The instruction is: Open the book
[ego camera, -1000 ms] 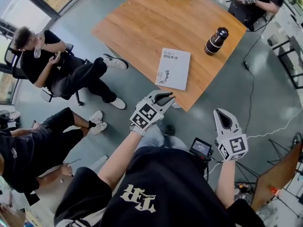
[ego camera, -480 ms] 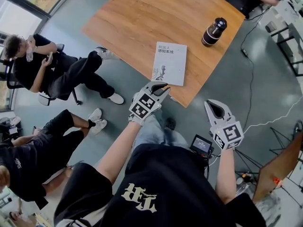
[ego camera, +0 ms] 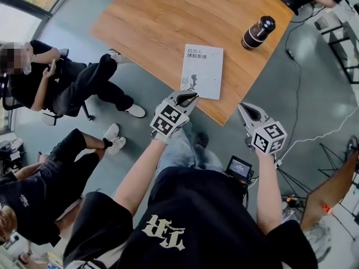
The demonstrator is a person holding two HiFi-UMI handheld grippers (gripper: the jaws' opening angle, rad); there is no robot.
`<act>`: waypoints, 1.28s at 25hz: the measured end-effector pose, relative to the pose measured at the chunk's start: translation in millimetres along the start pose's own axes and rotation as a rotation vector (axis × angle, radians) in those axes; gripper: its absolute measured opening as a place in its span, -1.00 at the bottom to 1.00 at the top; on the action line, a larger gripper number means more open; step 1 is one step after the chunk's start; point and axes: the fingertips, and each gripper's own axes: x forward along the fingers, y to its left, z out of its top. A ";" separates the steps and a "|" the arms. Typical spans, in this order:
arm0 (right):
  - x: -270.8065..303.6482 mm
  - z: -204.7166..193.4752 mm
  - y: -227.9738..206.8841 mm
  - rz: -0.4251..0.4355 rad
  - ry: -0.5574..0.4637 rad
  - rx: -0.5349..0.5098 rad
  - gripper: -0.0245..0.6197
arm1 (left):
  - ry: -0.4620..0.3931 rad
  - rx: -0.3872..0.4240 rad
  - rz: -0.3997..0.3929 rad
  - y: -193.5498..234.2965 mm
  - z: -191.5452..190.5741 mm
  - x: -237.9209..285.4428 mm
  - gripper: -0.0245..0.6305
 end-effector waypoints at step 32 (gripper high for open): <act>149.9 -110.2 -75.0 -0.023 0.340 0.341 -0.76 | 0.196 -0.199 -0.068 87.9 -109.1 38.4 -0.90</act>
